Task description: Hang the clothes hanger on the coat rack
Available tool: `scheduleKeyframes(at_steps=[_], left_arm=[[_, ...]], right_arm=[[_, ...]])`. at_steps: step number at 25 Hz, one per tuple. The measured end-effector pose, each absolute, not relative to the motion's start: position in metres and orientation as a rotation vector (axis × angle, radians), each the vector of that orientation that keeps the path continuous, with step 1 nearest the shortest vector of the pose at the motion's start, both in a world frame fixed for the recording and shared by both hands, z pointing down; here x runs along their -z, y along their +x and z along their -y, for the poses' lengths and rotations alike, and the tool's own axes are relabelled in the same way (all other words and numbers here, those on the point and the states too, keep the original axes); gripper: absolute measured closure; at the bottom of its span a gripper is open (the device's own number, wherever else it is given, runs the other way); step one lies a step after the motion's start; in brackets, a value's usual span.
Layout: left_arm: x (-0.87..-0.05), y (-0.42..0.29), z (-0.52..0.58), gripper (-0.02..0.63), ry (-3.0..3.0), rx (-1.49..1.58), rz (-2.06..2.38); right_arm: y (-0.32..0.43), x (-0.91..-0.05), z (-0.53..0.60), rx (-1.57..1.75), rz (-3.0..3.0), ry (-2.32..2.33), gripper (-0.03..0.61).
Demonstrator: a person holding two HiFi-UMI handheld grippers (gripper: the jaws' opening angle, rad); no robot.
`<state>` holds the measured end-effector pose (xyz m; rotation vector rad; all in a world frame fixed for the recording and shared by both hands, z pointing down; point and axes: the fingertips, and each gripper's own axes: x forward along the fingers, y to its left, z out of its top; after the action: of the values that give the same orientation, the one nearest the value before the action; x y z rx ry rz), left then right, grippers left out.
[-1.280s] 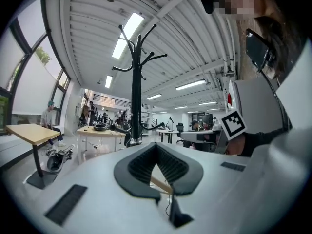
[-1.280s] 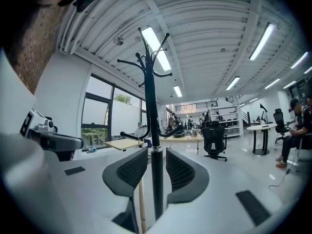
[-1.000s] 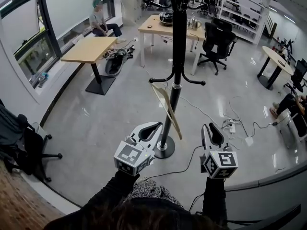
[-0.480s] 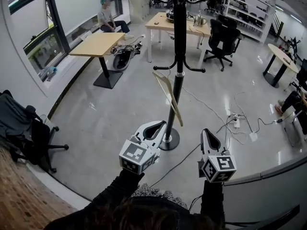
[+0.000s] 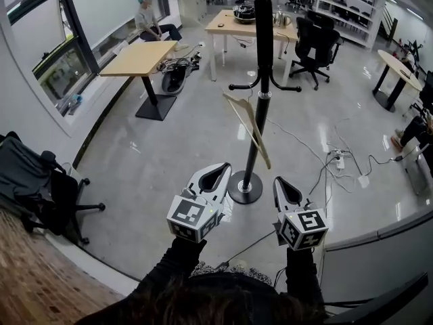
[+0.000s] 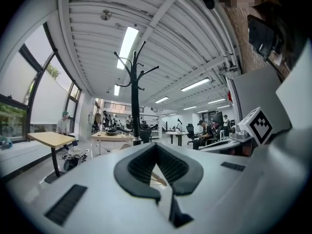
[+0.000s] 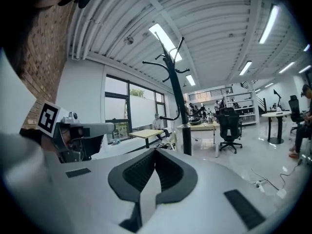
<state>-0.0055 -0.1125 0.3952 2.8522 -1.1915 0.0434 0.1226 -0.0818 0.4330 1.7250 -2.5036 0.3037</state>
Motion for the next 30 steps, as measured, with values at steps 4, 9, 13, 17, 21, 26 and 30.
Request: scheduleKeyframes(at_steps=[4,9,13,17,21,26,30], left_arm=[[-0.401,-0.033,0.116,0.605,2.822,-0.079,1.241],[-0.403,-0.051,0.116,0.604,2.806,-0.069,1.281],[-0.403,-0.050,0.115,0.604,2.808,-0.064,1.265],[-0.404,-0.045,0.110,0.606,2.833,-0.079,1.228],[-0.402,-0.045,0.108,0.604,2.832,-0.068,1.232],[-0.400,-0.050,0.106,0.604,2.819,-0.055,1.235],[-0.400,-0.054,0.107,0.604,2.824,-0.056,1.244]], right_arm=[[0.094,-0.425,0.090,-0.246,2.535,1.669,0.568],[0.086,-0.416,0.094,-0.193,2.519,1.702,0.568],[0.091,-0.414,0.093,-0.184,2.485,1.747,0.569],[0.094,-0.410,0.087,-0.165,2.468,1.757,0.569],[0.093,-0.406,0.085,-0.144,2.465,1.748,0.569],[0.089,-0.403,0.083,-0.126,2.459,1.750,0.569],[0.086,-0.402,0.085,-0.117,2.462,1.745,0.569]])
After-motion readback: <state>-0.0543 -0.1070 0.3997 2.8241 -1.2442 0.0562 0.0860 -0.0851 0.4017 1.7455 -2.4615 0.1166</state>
